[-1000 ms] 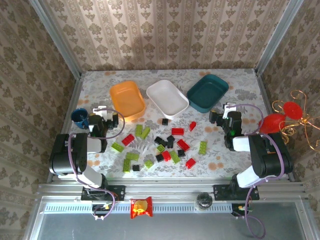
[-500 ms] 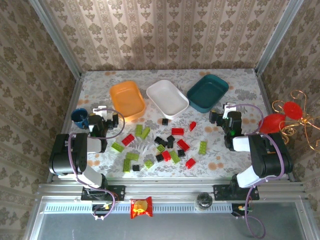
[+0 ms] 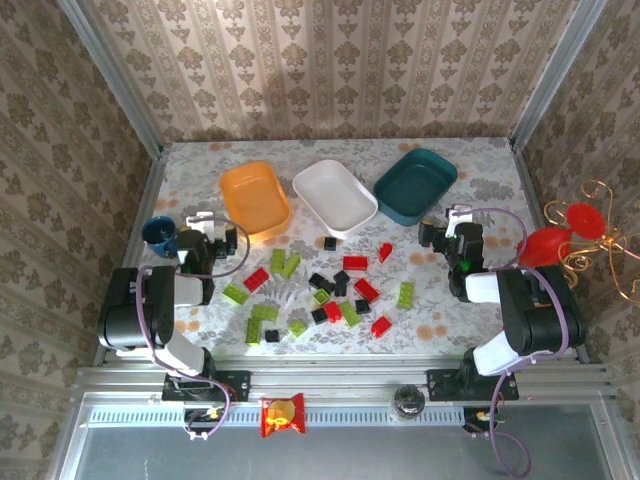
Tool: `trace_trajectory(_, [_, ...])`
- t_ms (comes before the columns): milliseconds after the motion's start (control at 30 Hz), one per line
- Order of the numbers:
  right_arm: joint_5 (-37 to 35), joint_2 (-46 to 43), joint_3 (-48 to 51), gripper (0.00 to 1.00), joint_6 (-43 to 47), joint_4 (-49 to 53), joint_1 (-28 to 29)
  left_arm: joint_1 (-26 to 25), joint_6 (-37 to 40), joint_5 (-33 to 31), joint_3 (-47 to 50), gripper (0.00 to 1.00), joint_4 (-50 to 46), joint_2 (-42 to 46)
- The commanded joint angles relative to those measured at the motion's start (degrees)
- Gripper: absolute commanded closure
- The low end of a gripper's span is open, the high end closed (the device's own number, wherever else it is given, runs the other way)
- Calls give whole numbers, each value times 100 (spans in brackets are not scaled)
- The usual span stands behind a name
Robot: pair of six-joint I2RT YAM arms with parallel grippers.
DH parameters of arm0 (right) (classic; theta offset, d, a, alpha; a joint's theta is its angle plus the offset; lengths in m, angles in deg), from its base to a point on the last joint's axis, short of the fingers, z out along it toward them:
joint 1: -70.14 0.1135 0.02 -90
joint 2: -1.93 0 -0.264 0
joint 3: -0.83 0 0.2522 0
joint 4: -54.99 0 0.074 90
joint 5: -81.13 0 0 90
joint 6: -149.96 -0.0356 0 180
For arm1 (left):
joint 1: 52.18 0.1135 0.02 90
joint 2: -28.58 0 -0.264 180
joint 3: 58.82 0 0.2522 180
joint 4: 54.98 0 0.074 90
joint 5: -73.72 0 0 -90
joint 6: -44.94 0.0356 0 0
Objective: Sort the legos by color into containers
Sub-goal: Pick up the lego from the center of the table.
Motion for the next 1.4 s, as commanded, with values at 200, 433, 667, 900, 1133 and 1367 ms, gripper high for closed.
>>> trace_trajectory(200, [115, 1, -110, 0, 75, -59, -31, 40, 93, 145, -146, 0, -30, 25])
trace_trajectory(433, [85, -24, -119, 0, 54, -67, -49, 46, 99, 147, -145, 0, -20, 30])
trace_trajectory(667, [-668, -746, -1377, 0, -741, 3150, 77, -519, 277, -1215, -773, 0, -1920, 1097])
trace_trajectory(900, [-2632, -1261, -1856, 0, -1304, 4543, 897, -963, -483, -2116, -604, 0, -1804, 1963])
trace_trajectory(1133, [-1386, -2129, -1611, 0, -4881, 5688, 617, -515, -3470, -1190, -788, 0, -2511, 2503])
trace_trajectory(1367, [-294, -2546, -1832, 0, -4384, 6844, 1305, 342, -5906, 855, -540, 0, -1674, 2459])
